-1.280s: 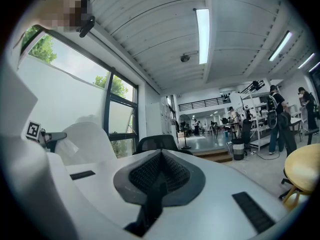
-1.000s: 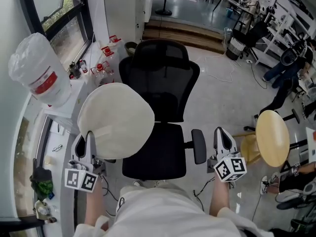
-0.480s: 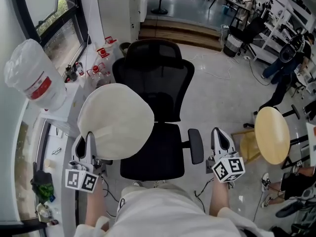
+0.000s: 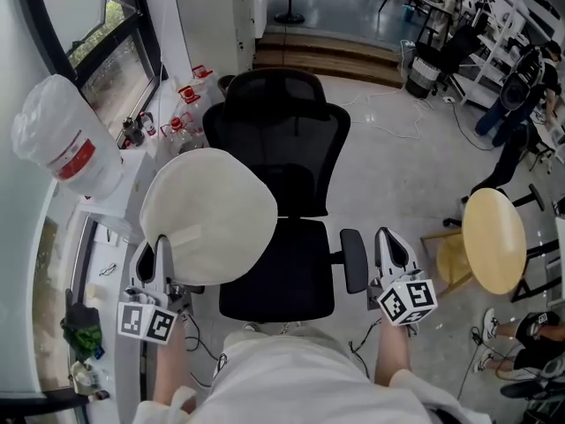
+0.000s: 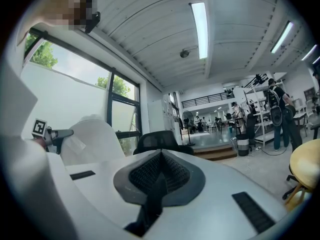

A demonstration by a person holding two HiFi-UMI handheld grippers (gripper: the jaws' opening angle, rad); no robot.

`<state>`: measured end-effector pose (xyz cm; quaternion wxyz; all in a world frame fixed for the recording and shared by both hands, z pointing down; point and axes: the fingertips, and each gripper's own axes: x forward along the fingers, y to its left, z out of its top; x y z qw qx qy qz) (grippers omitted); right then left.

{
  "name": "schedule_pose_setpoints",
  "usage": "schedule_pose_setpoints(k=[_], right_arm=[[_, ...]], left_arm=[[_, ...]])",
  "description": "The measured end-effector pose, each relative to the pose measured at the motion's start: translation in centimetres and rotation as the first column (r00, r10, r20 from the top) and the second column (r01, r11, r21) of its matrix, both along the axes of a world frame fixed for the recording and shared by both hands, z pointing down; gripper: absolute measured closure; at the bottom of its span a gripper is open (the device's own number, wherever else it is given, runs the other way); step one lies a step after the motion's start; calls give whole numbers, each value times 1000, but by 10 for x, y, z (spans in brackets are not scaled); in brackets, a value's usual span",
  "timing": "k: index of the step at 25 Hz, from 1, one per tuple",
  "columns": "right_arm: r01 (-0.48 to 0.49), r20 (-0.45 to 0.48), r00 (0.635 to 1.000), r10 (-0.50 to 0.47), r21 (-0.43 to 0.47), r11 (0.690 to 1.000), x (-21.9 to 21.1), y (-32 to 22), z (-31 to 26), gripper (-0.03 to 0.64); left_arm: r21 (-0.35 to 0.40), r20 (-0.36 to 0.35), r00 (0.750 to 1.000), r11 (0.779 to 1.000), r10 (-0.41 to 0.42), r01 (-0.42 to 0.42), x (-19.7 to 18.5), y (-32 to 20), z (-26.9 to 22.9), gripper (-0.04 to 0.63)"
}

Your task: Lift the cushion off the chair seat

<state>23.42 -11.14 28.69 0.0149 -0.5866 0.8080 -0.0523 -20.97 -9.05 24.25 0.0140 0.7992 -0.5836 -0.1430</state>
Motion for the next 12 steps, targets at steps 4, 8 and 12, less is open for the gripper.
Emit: schedule_pose_setpoints(k=[4,8,12], right_arm=[[5,8,1000,-5,1,1000,0,-1,1,615],[19,-3,1000,-19,1,1000,0,-2,1,615],[12,3,1000,-12,-2,1000,3,-2,3,615]], left_arm=[[-2,0,1000,1000,-3,3,2,2,1,535],[-7,-5,1000,1000,-4,4,4,2,4,535],[-10,-7,1000,1000,-3,3,6,2,5,535]])
